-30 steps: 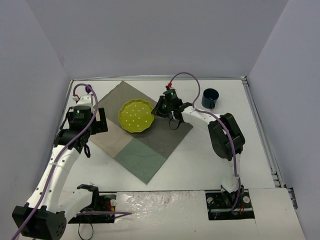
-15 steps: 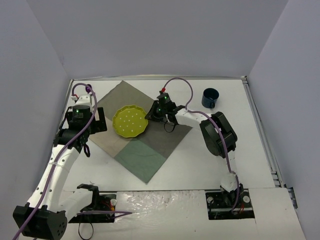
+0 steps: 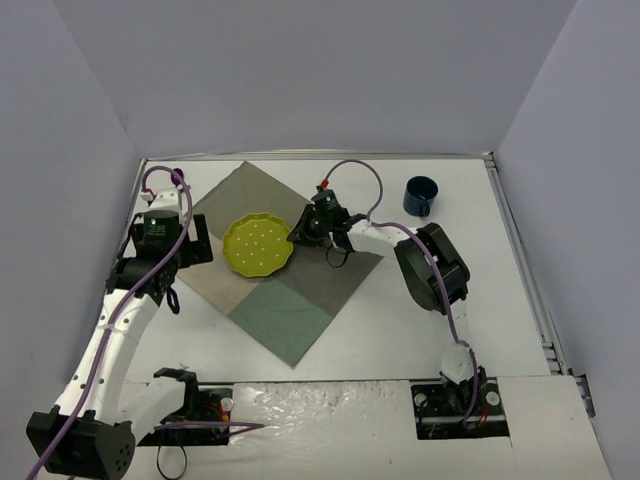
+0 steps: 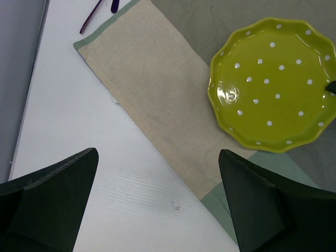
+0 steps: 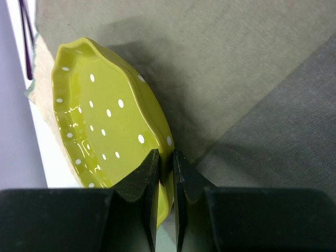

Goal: Set the dinner table for one person

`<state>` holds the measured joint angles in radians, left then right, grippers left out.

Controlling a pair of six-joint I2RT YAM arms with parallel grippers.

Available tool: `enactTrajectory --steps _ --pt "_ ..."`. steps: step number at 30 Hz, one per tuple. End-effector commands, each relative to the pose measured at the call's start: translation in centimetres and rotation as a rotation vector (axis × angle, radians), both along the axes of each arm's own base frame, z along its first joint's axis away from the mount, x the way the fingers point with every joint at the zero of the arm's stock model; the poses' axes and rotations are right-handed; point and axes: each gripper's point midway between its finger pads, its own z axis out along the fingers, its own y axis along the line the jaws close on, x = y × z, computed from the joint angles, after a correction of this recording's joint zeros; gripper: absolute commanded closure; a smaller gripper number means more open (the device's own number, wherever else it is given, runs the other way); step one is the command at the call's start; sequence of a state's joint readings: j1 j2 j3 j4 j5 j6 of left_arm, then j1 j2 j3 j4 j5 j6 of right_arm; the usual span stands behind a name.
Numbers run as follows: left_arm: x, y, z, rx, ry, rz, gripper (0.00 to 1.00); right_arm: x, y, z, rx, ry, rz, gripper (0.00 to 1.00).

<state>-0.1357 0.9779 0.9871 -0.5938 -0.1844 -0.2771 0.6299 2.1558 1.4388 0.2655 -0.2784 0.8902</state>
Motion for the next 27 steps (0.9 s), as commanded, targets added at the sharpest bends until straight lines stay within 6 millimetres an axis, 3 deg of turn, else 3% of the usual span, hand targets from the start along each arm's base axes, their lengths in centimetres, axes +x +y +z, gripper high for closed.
enactTrajectory --steps 1,6,8,12,17,21,27 --pt "0.8 0.2 1.5 -0.015 -0.066 0.02 0.03 1.1 2.8 5.4 0.164 -0.112 0.034 1.0" --pt "0.8 0.2 1.5 -0.017 -0.065 0.019 0.03 1.0 2.4 4.8 0.129 -0.12 0.036 0.98" --pt "0.8 0.2 1.5 -0.018 -0.066 0.019 0.03 1.2 2.0 4.7 0.101 -0.132 0.031 0.89" --pt "0.7 0.3 1.6 -0.018 -0.067 0.021 0.03 1.8 0.7 5.5 0.019 -0.19 0.025 0.54" --pt "0.7 0.3 1.7 -0.019 -0.07 0.02 0.03 2.8 -2.8 8.5 -0.124 -0.311 0.014 0.38" --pt "0.7 0.2 1.7 -0.023 -0.071 0.018 0.03 4.1 -8.2 11.3 -0.261 -0.423 -0.031 0.32" --pt "0.8 0.2 1.6 -0.029 -0.066 0.014 0.03 5.6 -21.1 13.6 -0.525 -0.488 -0.193 0.12"
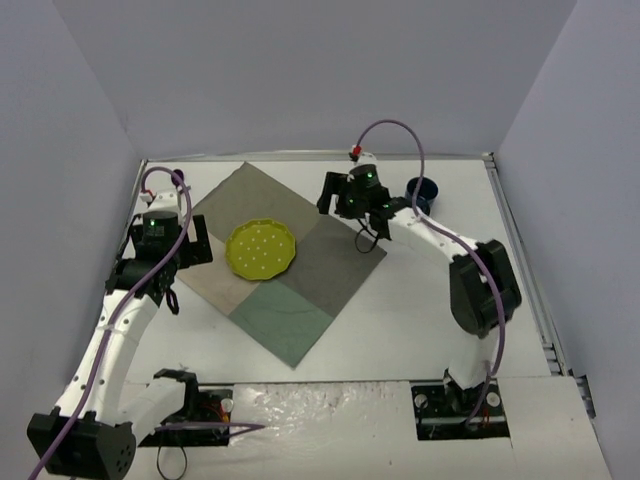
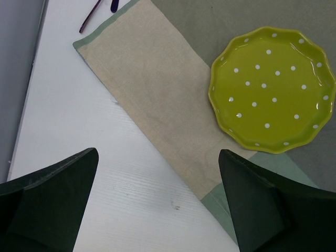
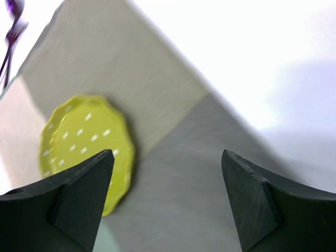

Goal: Set the dinner table for one person

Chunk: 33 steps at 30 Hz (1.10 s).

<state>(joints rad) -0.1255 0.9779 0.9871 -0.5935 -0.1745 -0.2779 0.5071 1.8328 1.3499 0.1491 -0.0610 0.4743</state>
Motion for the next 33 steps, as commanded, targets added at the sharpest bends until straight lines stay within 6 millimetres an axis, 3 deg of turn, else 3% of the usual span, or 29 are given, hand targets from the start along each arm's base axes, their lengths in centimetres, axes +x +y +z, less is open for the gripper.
enactTrajectory --steps 1,6,8,11,23,33 --pt "0.8 0.0 1.6 -0.022 -0.067 0.012 0.03 2.0 -11.6 4.4 -0.215 -0.141 -0.191 0.11" --pt "0.8 0.0 1.6 -0.023 -0.063 0.011 0.03 2.6 -21.0 3.8 -0.32 -0.113 -0.312 0.13" --pt "0.8 0.0 1.5 -0.025 -0.06 0.01 0.03 3.0 -23.4 3.3 -0.322 -0.1 -0.314 0.16" --pt "0.9 0.1 1.4 -0.023 -0.058 0.013 0.03 3.8 -24.9 2.1 -0.348 -0.08 -0.301 0.22" --pt "0.9 0.4 1.2 -0.019 -0.05 0.022 0.03 5.8 -26.8 -3.2 -0.386 0.005 -0.253 0.53" --pt "0.8 0.6 1.1 -0.017 -0.047 0.032 0.03 7.5 -27.1 -4.9 -0.404 0.009 -0.24 0.66"
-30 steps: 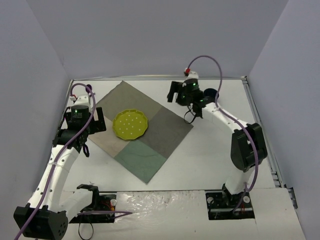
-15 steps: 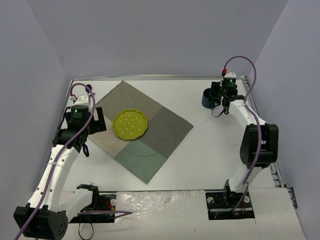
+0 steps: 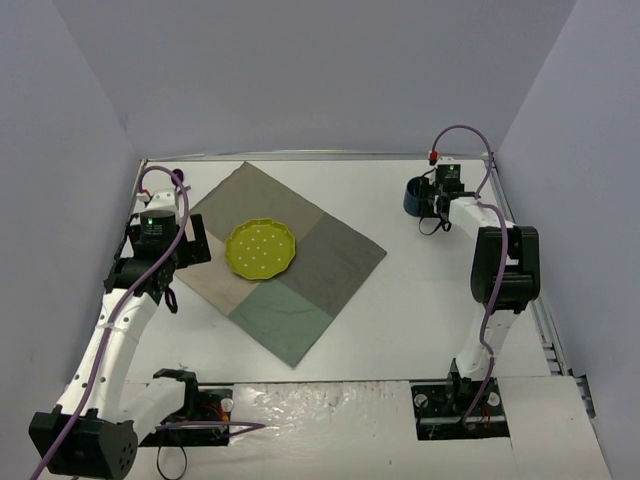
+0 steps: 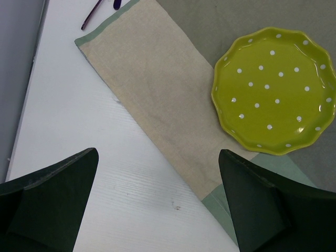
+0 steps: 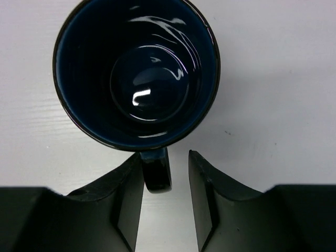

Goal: Set the dinner table for one person

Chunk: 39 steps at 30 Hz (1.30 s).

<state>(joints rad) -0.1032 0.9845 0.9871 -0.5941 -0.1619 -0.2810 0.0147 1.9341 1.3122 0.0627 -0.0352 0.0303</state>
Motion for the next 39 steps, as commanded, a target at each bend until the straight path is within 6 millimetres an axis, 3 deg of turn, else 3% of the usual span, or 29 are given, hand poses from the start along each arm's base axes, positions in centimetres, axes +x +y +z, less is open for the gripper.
enactTrajectory --steps 1,6,10,13,16,18,21,28,35,39 --pt "0.8 0.3 1.3 -0.007 -0.053 0.017 0.03 3.3 -0.3 3.4 -0.006 -0.129 0.014 0.67" --pt "0.8 0.3 1.2 -0.007 -0.053 0.02 0.03 4.0 -0.2 3.4 -0.003 -0.141 0.016 0.73" --pt "0.8 0.4 1.3 -0.01 -0.056 0.021 0.03 4.0 -0.2 3.8 -0.002 -0.152 0.017 0.9" --pt "0.8 0.4 1.3 -0.011 -0.056 0.02 0.03 3.7 -0.2 4.9 -0.02 -0.17 0.029 1.0" --pt "0.9 0.4 1.3 -0.014 -0.057 0.02 0.03 2.6 0.2 6.5 -0.029 -0.194 0.034 1.0" --pt "0.9 0.4 1.3 -0.015 -0.057 0.022 0.03 1.9 0.9 8.6 -0.026 -0.237 0.039 1.0" --pt "0.9 0.4 1.3 -0.017 -0.056 0.021 0.03 0.3 2.8 10.6 -0.03 -0.277 0.069 1.0" --pt "1.0 0.4 1.2 -0.018 -0.054 0.023 0.03 -3.6 9.8 15.8 0.048 -0.42 0.174 1.0" --pt "1.0 0.6 1.2 -0.019 -0.056 0.029 0.03 -7.2 16.8 16.4 0.156 -0.469 0.35 1.0" --pt "1.0 0.7 1.2 -0.021 -0.055 0.031 0.03 -8.6 18.6 15.0 0.154 -0.466 0.386 1.0"
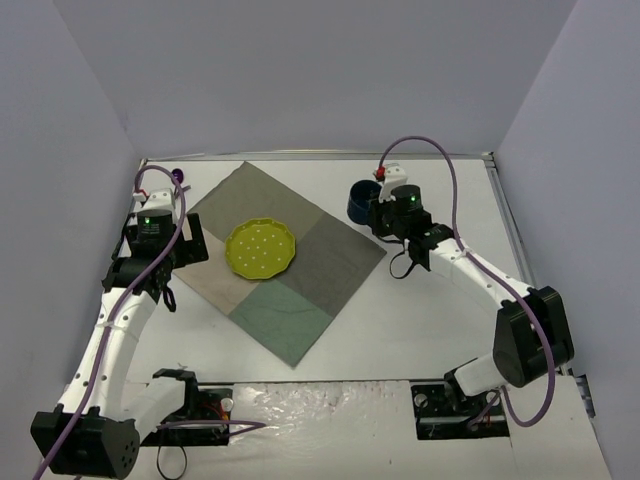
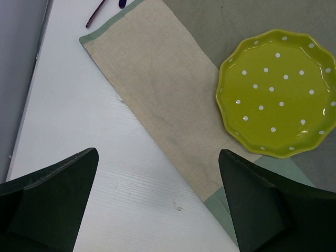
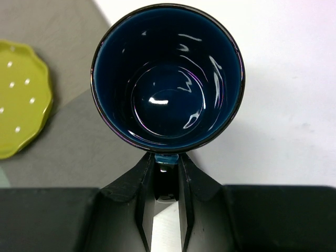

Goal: Set the dinner table for one person

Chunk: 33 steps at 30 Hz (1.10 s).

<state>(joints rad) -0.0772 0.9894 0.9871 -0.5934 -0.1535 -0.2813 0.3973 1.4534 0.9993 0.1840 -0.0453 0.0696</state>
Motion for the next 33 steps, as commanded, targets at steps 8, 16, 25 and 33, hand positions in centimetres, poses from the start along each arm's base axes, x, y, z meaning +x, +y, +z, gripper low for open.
enactTrajectory --steps 8,16,25,33 --pt "1.0 0.0 1.3 -0.017 -0.06 0.01 0.03 -1.0 2.9 0.9 0.073 -0.161 0.039 1.0" --pt "1.0 0.0 1.3 -0.017 -0.06 0.009 0.03 -1.8 3.1 -2.2 0.081 -0.119 0.048 1.0" --pt "1.0 0.0 1.3 -0.02 -0.061 0.01 0.03 -3.3 3.2 -5.3 0.057 -0.066 0.057 1.0" --pt "1.1 0.1 1.2 -0.019 -0.057 0.011 0.03 -4.3 2.9 -7.6 0.027 0.008 0.055 0.84"
